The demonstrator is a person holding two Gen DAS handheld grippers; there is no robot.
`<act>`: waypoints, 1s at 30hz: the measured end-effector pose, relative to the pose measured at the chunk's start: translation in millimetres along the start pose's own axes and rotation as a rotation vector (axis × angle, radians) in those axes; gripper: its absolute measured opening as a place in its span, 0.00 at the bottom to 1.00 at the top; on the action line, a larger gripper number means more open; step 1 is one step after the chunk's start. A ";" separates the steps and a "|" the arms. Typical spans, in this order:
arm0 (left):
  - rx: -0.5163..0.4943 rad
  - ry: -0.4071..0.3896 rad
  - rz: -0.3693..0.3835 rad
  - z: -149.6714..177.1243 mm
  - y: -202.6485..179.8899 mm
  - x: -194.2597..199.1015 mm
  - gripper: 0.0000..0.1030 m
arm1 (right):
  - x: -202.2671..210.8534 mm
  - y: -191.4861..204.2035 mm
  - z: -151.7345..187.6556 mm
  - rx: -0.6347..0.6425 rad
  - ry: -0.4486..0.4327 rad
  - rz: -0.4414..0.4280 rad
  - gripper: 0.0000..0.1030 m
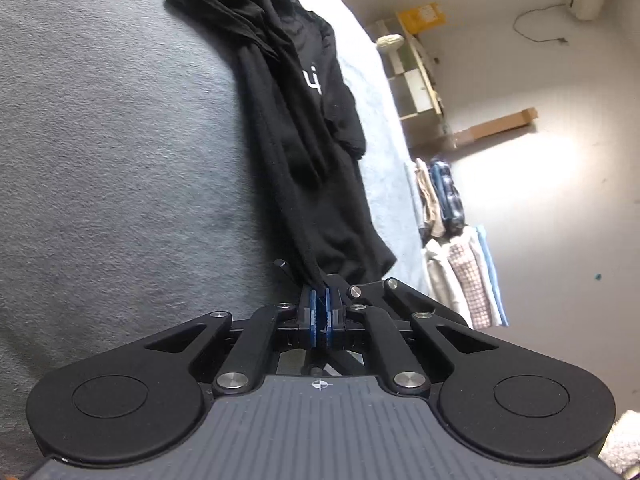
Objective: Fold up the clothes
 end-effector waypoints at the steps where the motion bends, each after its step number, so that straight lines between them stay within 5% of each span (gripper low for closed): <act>1: 0.005 -0.003 0.003 -1.8 0.9 0.8 0.04 | 1.8 -3.1 1.2 -0.017 0.005 -0.014 0.03; 12: 0.081 -0.092 -0.057 -52.1 25.8 -12.7 0.21 | 26.4 -53.1 10.9 -0.454 -0.014 -0.205 0.03; 17: 0.076 -0.191 -0.161 -100.0 33.7 -25.5 0.22 | 27.1 -46.3 16.7 -0.443 0.002 -0.265 0.03; 22: 0.270 -0.340 -0.153 -161.2 52.6 -26.1 0.32 | 18.3 -39.7 32.1 -0.496 0.050 -0.307 0.03; 30: 0.346 -0.388 -0.183 -200.4 59.5 -46.9 0.31 | 15.4 -37.1 41.8 -0.542 0.073 -0.310 0.03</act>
Point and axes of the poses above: each gripper's, at about its wrist camera, not at the fingertips, and x roughly against the way its jaws point, y to its left, z to its underside, the point moved 5 cm from there along -x, roughly the way its jaws point, and after that the axes turned 6 degrees about x, right-handed, at the moved point
